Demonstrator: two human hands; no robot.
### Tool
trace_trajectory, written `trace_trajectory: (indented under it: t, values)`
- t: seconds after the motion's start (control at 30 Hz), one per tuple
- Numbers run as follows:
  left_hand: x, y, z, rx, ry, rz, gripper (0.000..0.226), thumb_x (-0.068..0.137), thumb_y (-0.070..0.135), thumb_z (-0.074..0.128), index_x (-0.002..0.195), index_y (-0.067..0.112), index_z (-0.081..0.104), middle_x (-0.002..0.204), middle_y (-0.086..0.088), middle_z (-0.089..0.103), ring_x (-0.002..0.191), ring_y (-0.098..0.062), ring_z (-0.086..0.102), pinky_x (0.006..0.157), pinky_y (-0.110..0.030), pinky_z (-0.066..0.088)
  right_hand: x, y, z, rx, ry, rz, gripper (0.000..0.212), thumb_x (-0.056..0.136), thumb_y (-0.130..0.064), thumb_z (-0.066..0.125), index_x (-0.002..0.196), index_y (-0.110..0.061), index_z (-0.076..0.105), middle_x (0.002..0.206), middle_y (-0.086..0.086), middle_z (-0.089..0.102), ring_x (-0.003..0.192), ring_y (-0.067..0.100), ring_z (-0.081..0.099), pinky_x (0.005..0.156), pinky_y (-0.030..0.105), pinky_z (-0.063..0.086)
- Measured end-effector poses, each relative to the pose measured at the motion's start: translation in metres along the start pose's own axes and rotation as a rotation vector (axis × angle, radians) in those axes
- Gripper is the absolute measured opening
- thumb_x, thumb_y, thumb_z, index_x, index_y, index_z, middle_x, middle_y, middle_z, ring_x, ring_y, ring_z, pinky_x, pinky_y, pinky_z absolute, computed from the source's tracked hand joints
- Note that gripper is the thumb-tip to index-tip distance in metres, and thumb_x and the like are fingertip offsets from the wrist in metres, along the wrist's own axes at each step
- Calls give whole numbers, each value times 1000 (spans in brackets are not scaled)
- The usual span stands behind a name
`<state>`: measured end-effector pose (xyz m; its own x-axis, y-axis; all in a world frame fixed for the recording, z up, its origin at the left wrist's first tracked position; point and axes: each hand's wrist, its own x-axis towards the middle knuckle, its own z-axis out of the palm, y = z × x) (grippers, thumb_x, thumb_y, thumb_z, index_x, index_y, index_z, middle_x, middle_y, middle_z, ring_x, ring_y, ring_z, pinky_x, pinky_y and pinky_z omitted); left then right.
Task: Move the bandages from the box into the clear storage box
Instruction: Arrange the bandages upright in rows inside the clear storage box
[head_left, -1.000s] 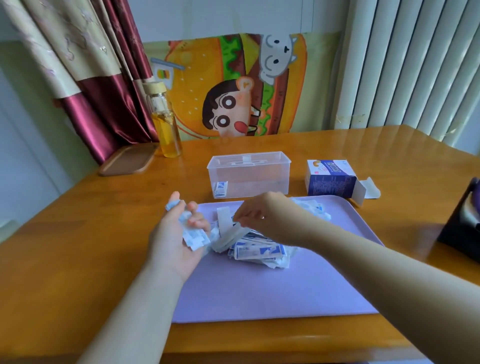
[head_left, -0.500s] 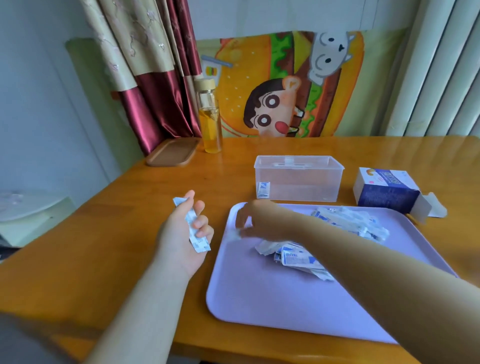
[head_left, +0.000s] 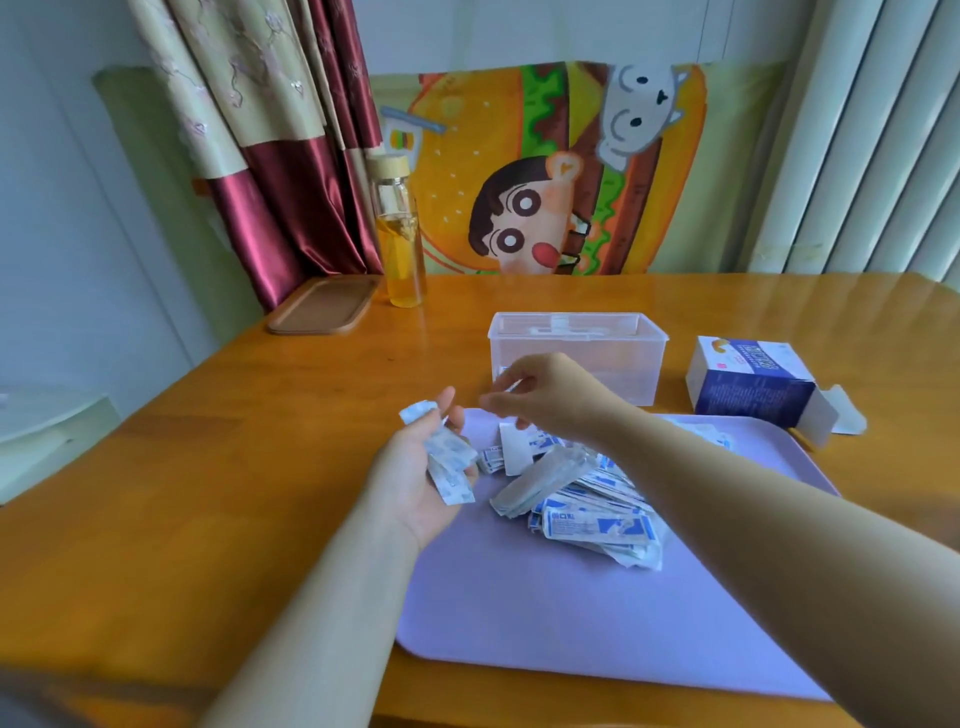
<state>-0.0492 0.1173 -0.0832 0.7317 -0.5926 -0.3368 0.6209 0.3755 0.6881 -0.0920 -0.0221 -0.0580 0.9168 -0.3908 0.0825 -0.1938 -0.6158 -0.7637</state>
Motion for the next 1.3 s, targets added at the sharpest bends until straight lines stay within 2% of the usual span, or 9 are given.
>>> trace_trajectory:
  t: [0.13,0.4,0.5,0.6,0.7,0.87,0.97,1.1,1.3]
  values:
    - [1,5,-13,-188,54,-30,16,98,14,45,99,11,60,70,0,53,63,-10,49,64,-27,51,12,27,19,-575,-124,131,52,85,-34,64,127,-7,48,118,10,59,106,27,56,83,33,48]
    - [-1,12,-26,-205,69,-49,21,98,12,44,114,10,57,68,-2,51,48,-7,43,43,-15,42,31,33,27,-449,-98,208,56,83,-17,62,135,-13,42,125,7,56,110,24,55,84,29,47]
    - [0,12,-29,-184,65,-58,16,97,13,46,111,11,54,68,-1,50,42,-6,36,39,-14,34,24,34,18,-102,17,159,50,81,-8,64,128,-15,48,98,1,66,83,17,57,64,24,44]
    - [2,7,-27,-86,30,-60,10,92,15,53,101,15,49,69,3,49,40,-5,30,39,-13,25,8,26,8,123,138,-15,23,80,-6,67,97,-19,58,77,-5,67,67,11,60,55,23,47]
    - [1,-2,-19,-4,-44,-67,12,89,24,56,98,16,55,72,4,49,40,-5,29,39,-14,23,-11,17,2,13,210,-242,28,79,-7,69,69,-29,58,75,-13,66,69,-3,57,62,11,44]
    - [1,-11,-11,-1,-156,-161,27,89,36,56,105,14,59,81,0,50,44,-5,28,38,-13,24,-37,31,-2,-303,300,-624,14,73,-12,73,72,-25,69,93,-13,47,86,10,42,68,18,38]
    - [0,-13,-8,51,-236,-169,35,85,32,56,114,14,58,76,0,49,44,-4,30,40,-13,24,-46,34,-4,-271,299,-675,5,75,-17,67,76,-21,70,83,-12,46,80,9,41,66,17,36]
    - [-5,-20,-1,75,-307,-174,37,90,31,54,123,14,59,81,-6,63,66,-17,61,56,-26,50,-52,31,2,-212,243,-734,11,80,-21,60,76,-18,70,79,-7,62,78,12,49,67,20,41]
    - [2,2,-6,-17,8,33,8,87,16,59,91,17,52,67,5,43,35,-3,29,34,-11,23,-49,29,-6,-162,302,-535,16,77,-4,68,77,-20,71,79,-10,62,78,8,47,68,22,42]
